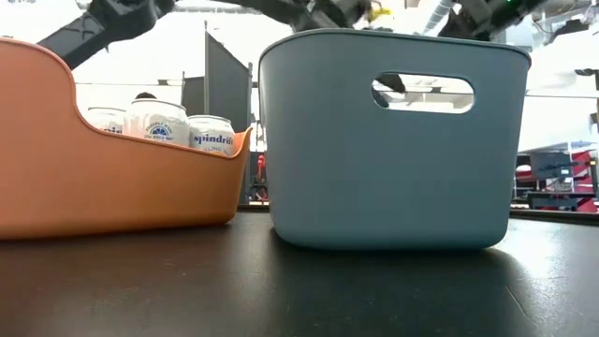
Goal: Sort soda cans
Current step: Put the top red soda can into the yellow bin
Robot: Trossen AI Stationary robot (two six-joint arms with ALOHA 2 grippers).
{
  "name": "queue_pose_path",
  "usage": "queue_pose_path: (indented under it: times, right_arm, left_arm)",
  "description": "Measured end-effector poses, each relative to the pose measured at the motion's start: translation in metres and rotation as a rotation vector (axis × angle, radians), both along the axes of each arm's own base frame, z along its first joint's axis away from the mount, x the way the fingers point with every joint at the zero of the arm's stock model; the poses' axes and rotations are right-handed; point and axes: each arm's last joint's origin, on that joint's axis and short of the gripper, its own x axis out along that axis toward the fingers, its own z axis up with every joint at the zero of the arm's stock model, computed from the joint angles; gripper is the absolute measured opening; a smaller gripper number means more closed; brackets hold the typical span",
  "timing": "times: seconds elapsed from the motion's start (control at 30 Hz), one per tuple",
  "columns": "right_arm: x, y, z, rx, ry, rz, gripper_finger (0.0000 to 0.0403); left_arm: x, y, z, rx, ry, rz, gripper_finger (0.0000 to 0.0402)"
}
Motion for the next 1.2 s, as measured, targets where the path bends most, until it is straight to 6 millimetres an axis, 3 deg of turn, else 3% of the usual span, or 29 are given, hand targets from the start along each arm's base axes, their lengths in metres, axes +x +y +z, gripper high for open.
queue_pose_path:
  times: [0.2, 0.33, 0.6, 0.7, 0.87, 1.2]
  right_arm:
    - [0.002, -0.002, 0.01, 0.098, 0.123, -0.026, 0.0286]
    - [0.019, -0.012, 0.004, 0.177, 0.224, -0.085, 0.0286]
    - [0.062, -0.053, -0.013, 0.355, 0.465, -0.185, 0.0286]
    - [0.074, -0.069, -0.025, 0.413, 0.579, -0.157, 0.0286]
    - [0.091, -0.085, -0.034, 0.365, 0.826, -0.016, 0.0286]
    - [0.126, -0.087, -0.037, 0.083, 1.111, 0.464, 0.0286]
  left_arm:
    - [-0.042, -0.009, 0.059, 0.093, -0.023, 0.014, 0.0296]
    - [-0.071, -0.017, 0.097, 0.186, -0.086, 0.004, 0.0296]
    - [-0.133, -0.001, 0.132, 0.28, -0.141, 0.064, 0.0296]
    - [-0.162, 0.012, 0.135, 0.28, -0.155, 0.108, 0.0296]
    - [-0.205, 0.025, 0.128, 0.293, -0.212, 0.16, 0.0296]
    - [-0.267, 0.037, 0.084, 0.311, -0.379, 0.319, 0.0296]
